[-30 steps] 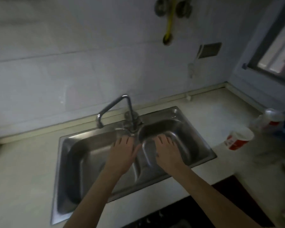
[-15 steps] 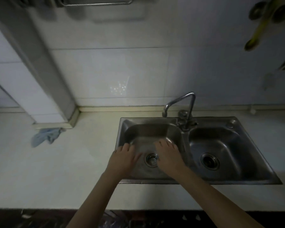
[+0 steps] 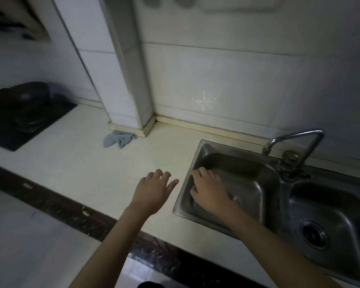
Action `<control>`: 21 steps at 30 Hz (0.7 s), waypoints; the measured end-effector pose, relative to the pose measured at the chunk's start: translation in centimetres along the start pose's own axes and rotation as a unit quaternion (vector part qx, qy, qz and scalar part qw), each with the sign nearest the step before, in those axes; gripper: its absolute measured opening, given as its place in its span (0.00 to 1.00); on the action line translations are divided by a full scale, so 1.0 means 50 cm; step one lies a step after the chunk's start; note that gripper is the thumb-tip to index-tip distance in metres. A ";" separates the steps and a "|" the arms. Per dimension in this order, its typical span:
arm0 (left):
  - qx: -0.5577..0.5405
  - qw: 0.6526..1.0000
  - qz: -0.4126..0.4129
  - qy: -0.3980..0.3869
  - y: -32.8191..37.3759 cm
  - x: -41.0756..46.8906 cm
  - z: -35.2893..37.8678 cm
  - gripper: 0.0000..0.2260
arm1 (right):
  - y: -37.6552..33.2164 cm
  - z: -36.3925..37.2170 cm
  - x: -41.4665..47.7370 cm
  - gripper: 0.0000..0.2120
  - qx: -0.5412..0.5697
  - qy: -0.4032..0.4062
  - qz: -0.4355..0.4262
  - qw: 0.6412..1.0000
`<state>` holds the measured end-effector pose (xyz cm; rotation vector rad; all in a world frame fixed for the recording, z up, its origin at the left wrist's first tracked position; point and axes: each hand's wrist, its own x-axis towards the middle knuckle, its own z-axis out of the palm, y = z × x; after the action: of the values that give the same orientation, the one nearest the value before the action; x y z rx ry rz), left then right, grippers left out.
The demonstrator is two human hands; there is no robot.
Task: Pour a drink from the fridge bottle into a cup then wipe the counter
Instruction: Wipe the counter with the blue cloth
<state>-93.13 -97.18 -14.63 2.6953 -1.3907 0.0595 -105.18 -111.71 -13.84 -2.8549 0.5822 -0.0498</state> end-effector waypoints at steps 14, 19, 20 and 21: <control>-0.028 0.995 -0.058 -0.081 -0.480 -0.056 0.016 0.22 | -0.404 0.106 0.247 0.19 -0.045 -0.038 -0.042 0.997; -0.022 0.991 -0.035 -0.126 -0.643 -0.060 0.023 0.19 | -0.555 0.164 0.303 0.19 -0.029 -0.044 -0.036 0.998; -0.027 0.991 -0.029 -0.130 -0.664 -0.057 0.023 0.19 | -0.573 0.173 0.310 0.19 -0.023 -0.045 -0.030 0.998; -0.029 0.990 -0.024 -0.135 -0.681 -0.053 0.022 0.19 | -0.587 0.181 0.315 0.19 -0.021 -0.046 -0.024 0.998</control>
<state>-66.96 -75.56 -18.59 2.7648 -1.3672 -0.3573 -78.74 -89.63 -16.16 -2.8939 0.5015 0.0860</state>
